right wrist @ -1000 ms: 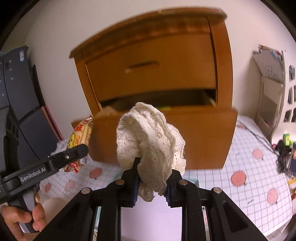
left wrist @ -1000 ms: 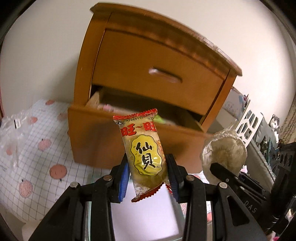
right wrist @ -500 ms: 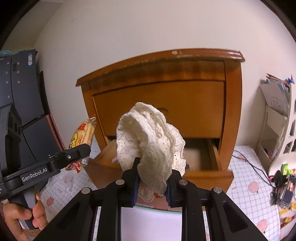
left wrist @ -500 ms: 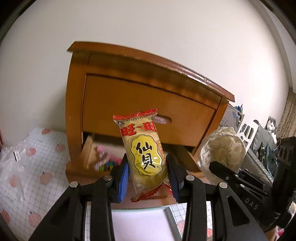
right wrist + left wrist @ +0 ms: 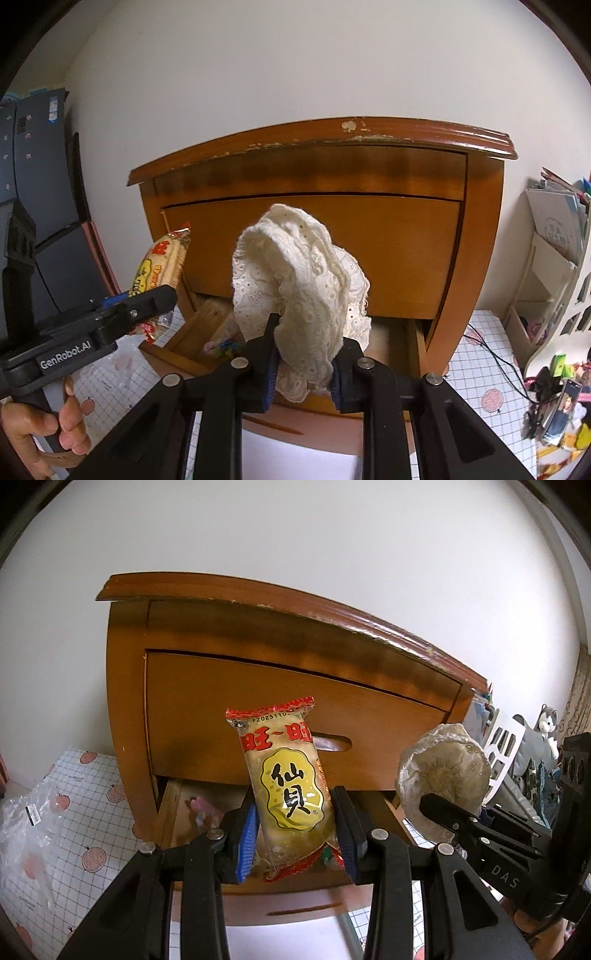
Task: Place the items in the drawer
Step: 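Carry the packet with the left tool while the right tool carries the cloth into the drawer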
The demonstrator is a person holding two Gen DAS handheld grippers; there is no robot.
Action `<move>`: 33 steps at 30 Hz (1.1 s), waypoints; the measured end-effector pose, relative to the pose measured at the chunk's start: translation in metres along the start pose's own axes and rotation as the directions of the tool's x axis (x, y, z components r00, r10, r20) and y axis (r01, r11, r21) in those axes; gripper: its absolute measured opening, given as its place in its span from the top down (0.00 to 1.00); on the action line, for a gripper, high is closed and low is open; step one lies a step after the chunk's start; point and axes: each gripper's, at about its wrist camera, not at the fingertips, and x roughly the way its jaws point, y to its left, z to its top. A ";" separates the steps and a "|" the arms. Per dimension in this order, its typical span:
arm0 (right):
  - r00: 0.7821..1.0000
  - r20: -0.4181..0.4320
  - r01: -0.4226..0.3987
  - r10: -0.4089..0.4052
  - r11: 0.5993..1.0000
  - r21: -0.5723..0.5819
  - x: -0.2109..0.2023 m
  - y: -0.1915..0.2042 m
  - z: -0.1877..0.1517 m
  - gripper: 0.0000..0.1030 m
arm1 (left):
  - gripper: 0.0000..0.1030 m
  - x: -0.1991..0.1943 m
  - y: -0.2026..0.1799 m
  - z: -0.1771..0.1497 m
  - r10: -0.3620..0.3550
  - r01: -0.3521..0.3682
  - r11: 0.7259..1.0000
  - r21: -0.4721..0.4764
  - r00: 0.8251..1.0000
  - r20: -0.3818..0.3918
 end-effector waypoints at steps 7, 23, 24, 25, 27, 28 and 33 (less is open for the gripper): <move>0.998 -0.066 0.014 -0.013 1.000 0.014 0.032 -0.011 0.004 0.77 | 0.61 0.027 0.006 0.003 0.023 -0.024 1.000 -0.007 0.999 -0.046; 0.975 -0.216 0.053 -0.044 0.998 0.035 0.091 -0.032 -0.023 0.77 | 0.61 0.084 0.021 -0.012 0.065 -0.070 0.997 -0.021 0.984 -0.168; 0.974 -0.221 0.056 -0.047 0.998 0.034 0.095 -0.033 -0.023 0.77 | 0.61 0.086 0.021 -0.012 0.067 -0.071 0.997 -0.021 0.983 -0.172; 0.973 -0.225 0.057 -0.048 0.998 0.033 0.097 -0.034 -0.023 0.77 | 0.61 0.090 0.022 -0.013 0.068 -0.073 0.997 -0.022 0.981 -0.180; 0.970 -0.236 0.060 -0.052 0.998 0.028 0.104 -0.034 -0.023 0.77 | 0.61 0.095 0.025 -0.015 0.072 -0.078 0.997 -0.024 0.979 -0.191; 0.969 -0.242 0.062 -0.054 0.998 0.024 0.107 -0.035 -0.023 0.77 | 0.61 0.099 0.026 -0.016 0.073 -0.080 0.996 -0.026 0.977 -0.201; 0.961 -0.268 0.071 -0.067 0.998 0.003 0.120 -0.035 -0.025 0.77 | 0.61 0.114 0.030 -0.022 0.076 -0.087 0.996 -0.035 0.969 -0.236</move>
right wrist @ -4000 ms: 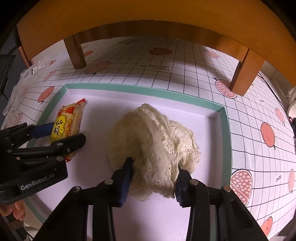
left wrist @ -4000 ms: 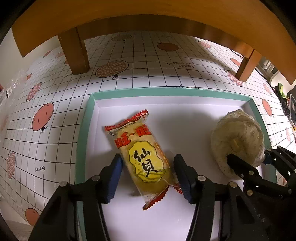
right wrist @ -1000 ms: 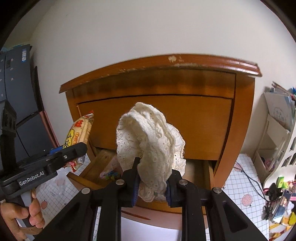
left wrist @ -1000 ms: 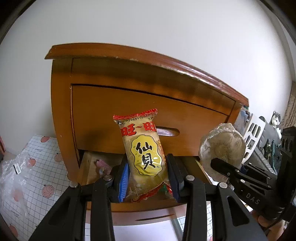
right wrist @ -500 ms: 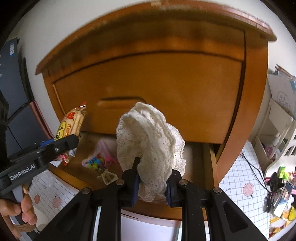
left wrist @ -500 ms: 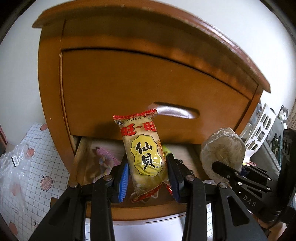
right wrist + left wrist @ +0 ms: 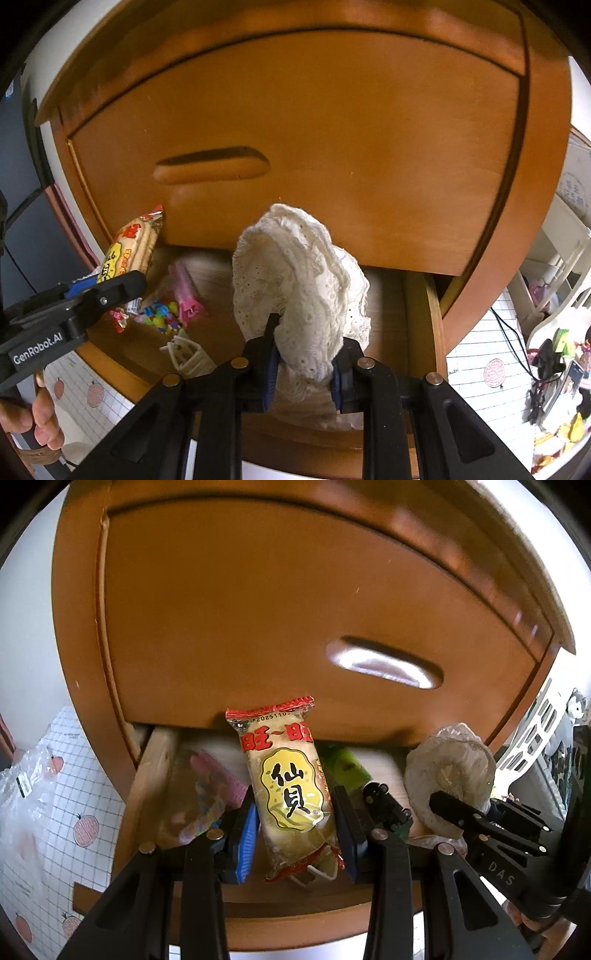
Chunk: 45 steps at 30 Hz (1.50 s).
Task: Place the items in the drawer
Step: 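Carry the packet with the left tool while the right tool carries the cloth into the drawer, then open both tools to drop the packet and cloth in the drawer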
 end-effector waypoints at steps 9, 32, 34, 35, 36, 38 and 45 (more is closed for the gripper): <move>0.998 -0.060 0.019 -0.019 1.000 -0.010 0.025 -0.003 -0.001 0.77 | 0.62 0.021 0.005 0.000 0.018 -0.019 1.000 -0.022 0.999 -0.049; 0.995 -0.088 0.046 -0.048 0.999 -0.028 0.030 -0.009 -0.003 0.38 | 0.44 0.033 0.008 -0.004 0.075 -0.079 0.996 -0.052 0.995 -0.068; 0.995 -0.085 0.045 -0.046 0.999 -0.021 0.032 -0.009 -0.002 0.33 | 0.35 0.029 0.007 -0.004 0.086 -0.089 0.995 -0.055 0.994 -0.065; 0.995 -0.083 0.046 -0.047 0.999 -0.018 0.030 -0.010 -0.002 0.30 | 0.33 0.026 0.006 -0.004 0.089 -0.092 0.994 -0.051 0.994 -0.058; 0.996 -0.080 0.048 -0.049 0.999 -0.016 0.028 -0.012 -0.003 0.29 | 0.32 0.023 0.005 -0.004 0.095 -0.097 0.994 -0.045 0.994 -0.049; 0.996 -0.071 0.052 -0.053 0.999 -0.013 0.024 -0.012 -0.004 0.24 | 0.22 0.016 0.003 -0.004 0.108 -0.109 0.993 -0.034 0.994 -0.030; 0.998 -0.019 0.058 -0.058 0.998 -0.019 0.001 -0.012 -0.004 0.02 | 0.00 -0.013 0.004 -0.004 0.129 -0.125 0.990 -0.060 0.989 0.070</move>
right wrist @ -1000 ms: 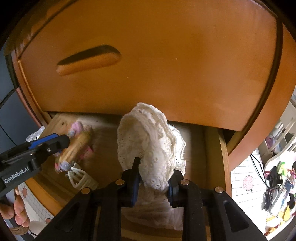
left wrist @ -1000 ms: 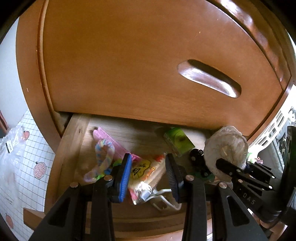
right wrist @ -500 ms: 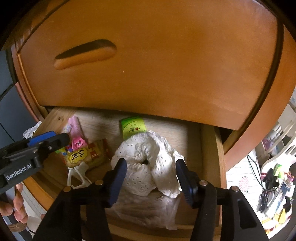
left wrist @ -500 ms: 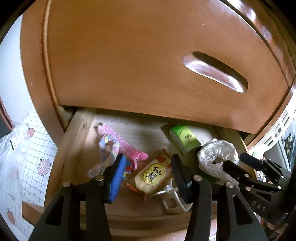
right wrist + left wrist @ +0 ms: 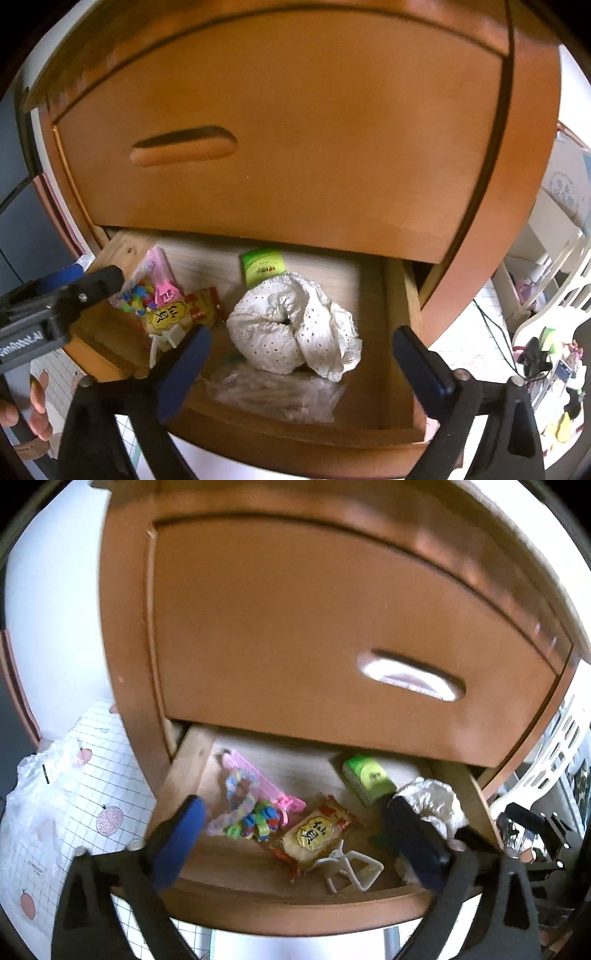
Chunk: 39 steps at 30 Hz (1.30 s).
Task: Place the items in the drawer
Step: 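Open both tools to drop the packet and cloth in the drawer, then withdraw both tools from the drawer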
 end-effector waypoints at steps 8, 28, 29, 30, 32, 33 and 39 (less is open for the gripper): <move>0.999 0.054 0.002 -0.003 1.000 0.016 -0.025 0.001 -0.010 0.00 | 0.00 -0.050 0.005 -0.015 0.015 -0.017 1.000 0.017 0.989 0.149; 0.998 0.063 0.029 -0.032 0.998 0.051 -0.043 0.013 -0.089 0.00 | 0.00 -0.030 0.017 -0.074 0.029 -0.031 0.999 0.029 0.998 0.062; 0.998 0.061 0.023 -0.026 0.998 0.059 -0.041 0.013 -0.088 0.00 | 0.00 -0.028 0.017 -0.075 0.027 -0.029 0.999 0.028 0.998 0.062; 0.998 0.060 0.021 -0.025 0.998 0.061 -0.038 0.012 -0.087 0.00 | 0.00 -0.027 0.017 -0.074 0.023 -0.025 0.999 0.027 0.998 0.061; 0.998 0.064 0.019 -0.023 0.998 0.062 -0.036 0.012 -0.084 0.00 | 0.00 -0.023 0.016 -0.072 0.017 -0.019 0.999 0.027 0.998 0.055; 0.998 0.064 0.017 -0.020 0.998 0.062 -0.034 0.012 -0.081 0.00 | 0.00 -0.022 0.016 -0.072 0.015 -0.017 0.999 0.027 0.998 0.053; 0.998 0.060 0.013 -0.018 0.997 0.082 -0.032 0.009 -0.076 0.00 | 0.00 -0.015 0.016 -0.069 0.007 -0.008 1.000 0.017 0.999 0.052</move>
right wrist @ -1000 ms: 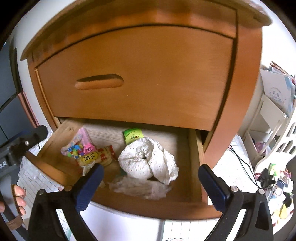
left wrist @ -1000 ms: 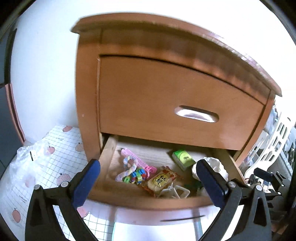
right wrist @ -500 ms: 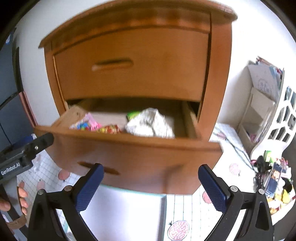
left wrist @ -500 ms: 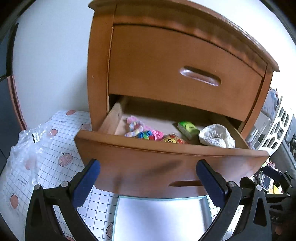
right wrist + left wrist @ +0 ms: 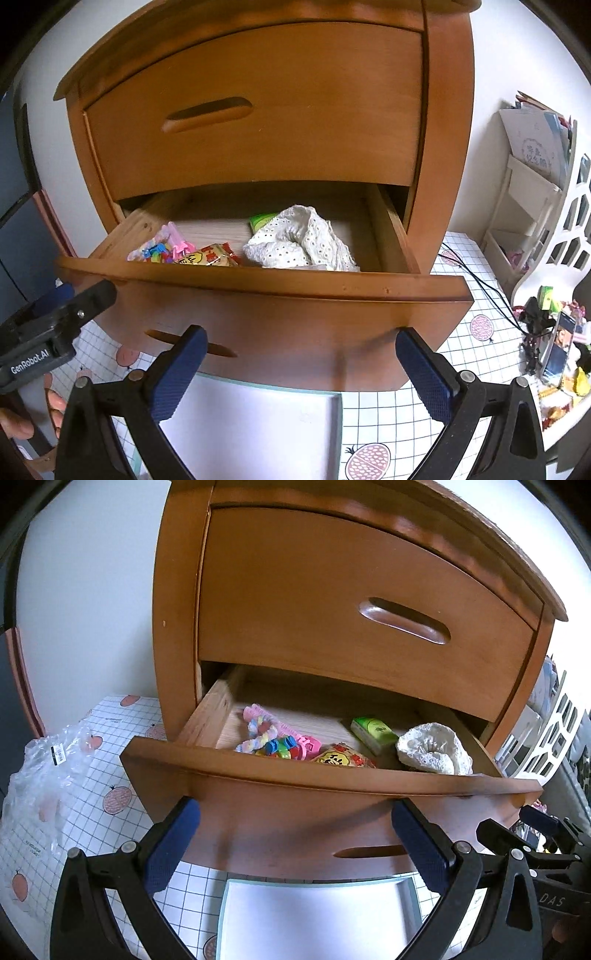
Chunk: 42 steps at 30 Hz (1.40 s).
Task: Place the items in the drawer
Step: 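Withdraw both tools from the drawer, then push the drawer front shut with both tools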
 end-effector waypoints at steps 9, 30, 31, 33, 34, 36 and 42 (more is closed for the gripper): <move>1.000 -0.013 -0.002 0.002 1.000 0.005 0.012 -0.001 0.011 0.00 | 0.00 0.017 -0.002 0.015 -0.004 0.004 1.000 0.007 1.000 -0.016; 0.999 -0.028 0.021 -0.021 1.000 0.013 0.035 0.002 0.041 0.00 | 0.00 0.028 -0.012 0.020 -0.004 0.004 1.000 0.007 1.000 -0.031; 0.999 -0.029 0.022 -0.021 1.000 0.013 0.035 0.002 0.042 0.00 | 0.00 0.028 -0.012 0.020 -0.004 0.005 1.000 0.007 0.999 -0.032; 0.999 -0.029 0.024 -0.024 1.000 0.012 0.035 0.003 0.043 0.00 | 0.00 0.028 -0.012 0.020 -0.004 0.004 1.000 0.007 0.999 -0.035; 0.999 -0.030 0.026 -0.026 1.000 0.011 0.035 0.004 0.043 0.00 | 0.00 0.029 -0.012 0.023 -0.004 0.004 1.000 0.008 0.999 -0.037; 0.999 -0.030 0.028 -0.027 1.000 0.012 0.034 0.003 0.039 0.00 | 0.00 0.031 -0.011 0.025 -0.003 0.004 1.000 0.007 0.999 -0.040; 0.999 -0.035 0.032 -0.031 0.999 0.018 0.031 0.001 0.039 0.00 | 0.00 0.029 -0.013 0.023 -0.001 0.002 1.000 0.009 0.999 -0.044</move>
